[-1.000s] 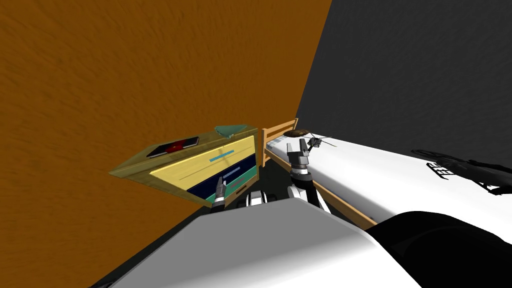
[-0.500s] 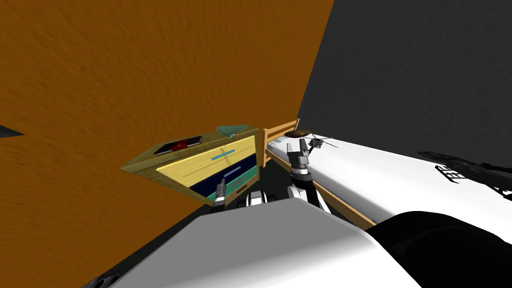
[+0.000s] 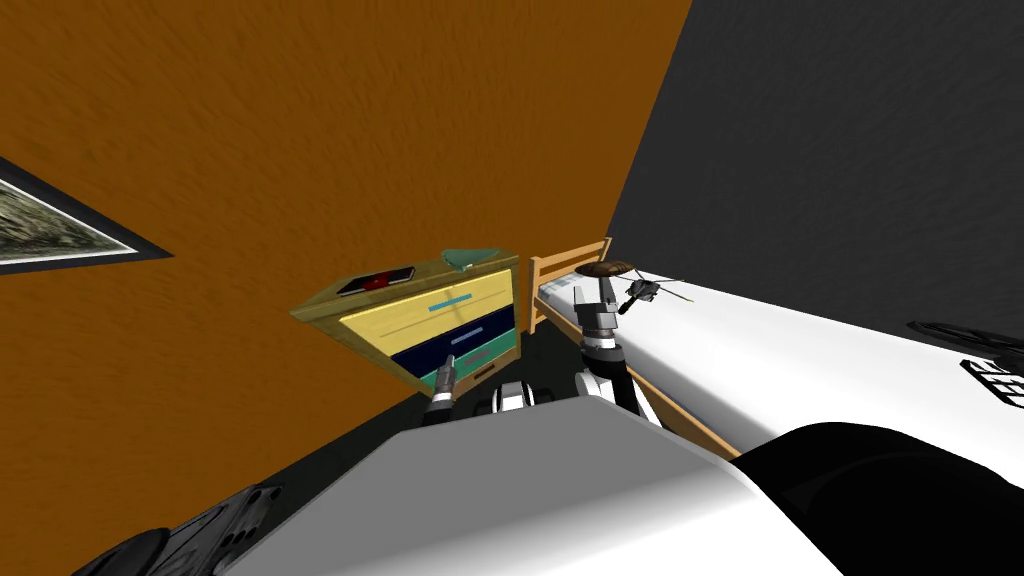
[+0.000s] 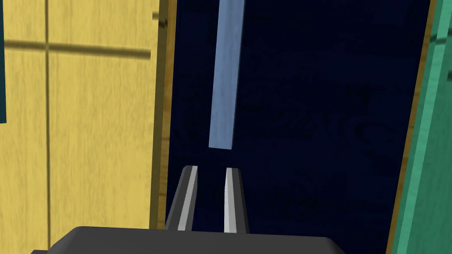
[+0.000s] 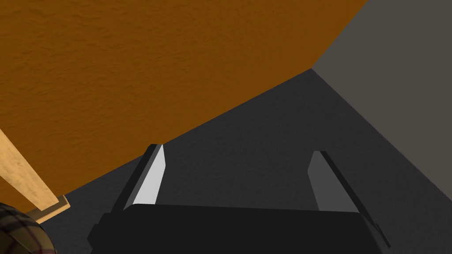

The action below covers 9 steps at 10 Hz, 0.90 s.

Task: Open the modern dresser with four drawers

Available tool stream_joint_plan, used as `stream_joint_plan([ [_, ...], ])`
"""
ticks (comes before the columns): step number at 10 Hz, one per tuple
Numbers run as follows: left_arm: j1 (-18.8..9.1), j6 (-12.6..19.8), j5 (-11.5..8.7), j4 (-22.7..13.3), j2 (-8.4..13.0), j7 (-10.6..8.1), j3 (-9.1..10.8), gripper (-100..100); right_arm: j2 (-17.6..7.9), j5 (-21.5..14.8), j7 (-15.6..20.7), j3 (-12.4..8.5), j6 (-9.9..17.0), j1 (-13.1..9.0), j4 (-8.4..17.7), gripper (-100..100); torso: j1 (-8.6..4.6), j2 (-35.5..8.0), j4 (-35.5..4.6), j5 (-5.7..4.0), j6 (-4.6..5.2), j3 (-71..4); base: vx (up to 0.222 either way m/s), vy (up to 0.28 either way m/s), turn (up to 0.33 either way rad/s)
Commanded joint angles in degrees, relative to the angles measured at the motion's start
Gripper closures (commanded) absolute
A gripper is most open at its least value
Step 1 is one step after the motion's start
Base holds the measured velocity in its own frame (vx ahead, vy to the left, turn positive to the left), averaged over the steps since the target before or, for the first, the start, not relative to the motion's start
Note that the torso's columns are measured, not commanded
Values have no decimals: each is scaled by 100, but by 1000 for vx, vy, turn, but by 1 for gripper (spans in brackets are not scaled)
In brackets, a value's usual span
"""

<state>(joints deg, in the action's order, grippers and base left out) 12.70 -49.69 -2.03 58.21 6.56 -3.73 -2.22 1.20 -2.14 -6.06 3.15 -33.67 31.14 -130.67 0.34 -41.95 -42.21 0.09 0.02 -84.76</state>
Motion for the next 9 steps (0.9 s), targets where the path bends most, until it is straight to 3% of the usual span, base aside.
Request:
stream_joint_plan([
  [1,-188,284,-45,40,20,-96,19,-100,-1,0,0,-1,0,1,0,0,-5,5,3,-1,-2,-5,105,61,-26],
  [2,-130,216,-33,49,20,-71,12,-100,-1,0,0,-1,0,1,0,0,-17,-11,-1,-4,-2,4,47,32,-8],
  [4,-291,483,-61,150,67,-113,57,-100,0,0,0,0,0,0,0,0,-49,-48,-13,-14,-1,30,57,4,-6],
  [5,-224,431,-51,175,48,-96,41,-100,0,0,0,0,0,0,0,0,-46,-41,-10,-13,-2,25,27,-1,-1],
  [6,-171,286,-41,69,32,-88,23,100,0,0,0,0,0,0,0,0,-38,-45,-10,-11,-3,25,-27,-6,8],
  [9,-165,477,-39,271,60,-115,6,100,1,0,0,1,0,-2,0,0,-41,-59,-13,-11,-2,33,-103,-39,18],
])
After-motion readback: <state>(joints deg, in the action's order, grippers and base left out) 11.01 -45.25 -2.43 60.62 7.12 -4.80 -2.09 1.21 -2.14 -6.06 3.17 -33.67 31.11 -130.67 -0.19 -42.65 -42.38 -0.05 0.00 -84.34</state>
